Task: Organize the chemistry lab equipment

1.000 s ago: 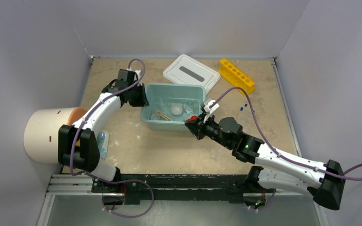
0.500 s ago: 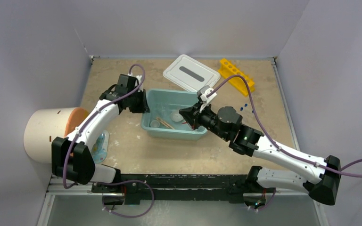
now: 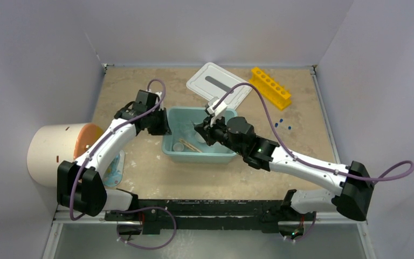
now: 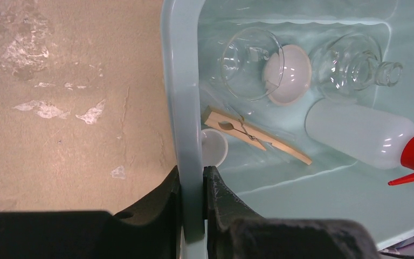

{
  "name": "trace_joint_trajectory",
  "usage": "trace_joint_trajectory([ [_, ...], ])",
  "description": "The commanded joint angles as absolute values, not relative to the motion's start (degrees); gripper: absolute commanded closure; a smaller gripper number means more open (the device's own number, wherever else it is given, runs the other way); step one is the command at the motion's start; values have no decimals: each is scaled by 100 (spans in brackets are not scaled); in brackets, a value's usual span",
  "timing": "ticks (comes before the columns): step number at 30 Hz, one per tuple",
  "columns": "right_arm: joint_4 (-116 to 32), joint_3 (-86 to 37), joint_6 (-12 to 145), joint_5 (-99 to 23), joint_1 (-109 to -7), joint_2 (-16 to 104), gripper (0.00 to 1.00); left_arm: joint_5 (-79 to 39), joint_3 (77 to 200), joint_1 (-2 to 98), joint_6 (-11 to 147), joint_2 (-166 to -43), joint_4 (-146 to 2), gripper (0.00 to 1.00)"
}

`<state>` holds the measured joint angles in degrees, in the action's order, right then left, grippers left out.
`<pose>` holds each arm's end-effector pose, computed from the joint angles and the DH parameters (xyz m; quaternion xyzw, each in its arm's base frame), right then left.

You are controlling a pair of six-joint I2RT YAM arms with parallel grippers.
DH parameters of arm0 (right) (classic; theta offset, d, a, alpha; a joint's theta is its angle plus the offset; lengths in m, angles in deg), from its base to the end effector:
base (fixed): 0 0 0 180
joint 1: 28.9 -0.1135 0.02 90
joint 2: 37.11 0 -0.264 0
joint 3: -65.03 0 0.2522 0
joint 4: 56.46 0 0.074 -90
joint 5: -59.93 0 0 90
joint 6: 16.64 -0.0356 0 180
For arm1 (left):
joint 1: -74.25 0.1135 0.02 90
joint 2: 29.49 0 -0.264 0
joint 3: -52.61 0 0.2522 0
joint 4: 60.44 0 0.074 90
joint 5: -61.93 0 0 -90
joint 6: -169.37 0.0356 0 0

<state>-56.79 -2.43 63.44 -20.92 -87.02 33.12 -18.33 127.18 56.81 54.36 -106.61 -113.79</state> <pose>0.1588 0.2447 0.3451 -0.2435 0.6795 0.3381 0.6039 0.2598 -0.0879 0.2693 -0.0380 0.9522 -0.1814 0.2429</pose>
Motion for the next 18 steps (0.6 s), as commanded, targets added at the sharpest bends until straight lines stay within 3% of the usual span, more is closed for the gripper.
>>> trace_joint_trajectory([
  [1,-6173,-524,6553,-2192,-8703,3523,100,-1594,12707,5606,5274,-10395,-11165,97],
  [6,-6323,-561,6676,-2339,-8598,3974,100,-1594,12650,5607,5317,-10394,-11162,90],
  [13,-6337,-669,6833,-2472,-8507,4572,100,-1792,12750,5605,5327,-10236,-11182,58],
  [18,-6204,-875,6935,-2561,-8484,5050,100,-2136,13032,5605,5349,-10158,-11398,50],
])
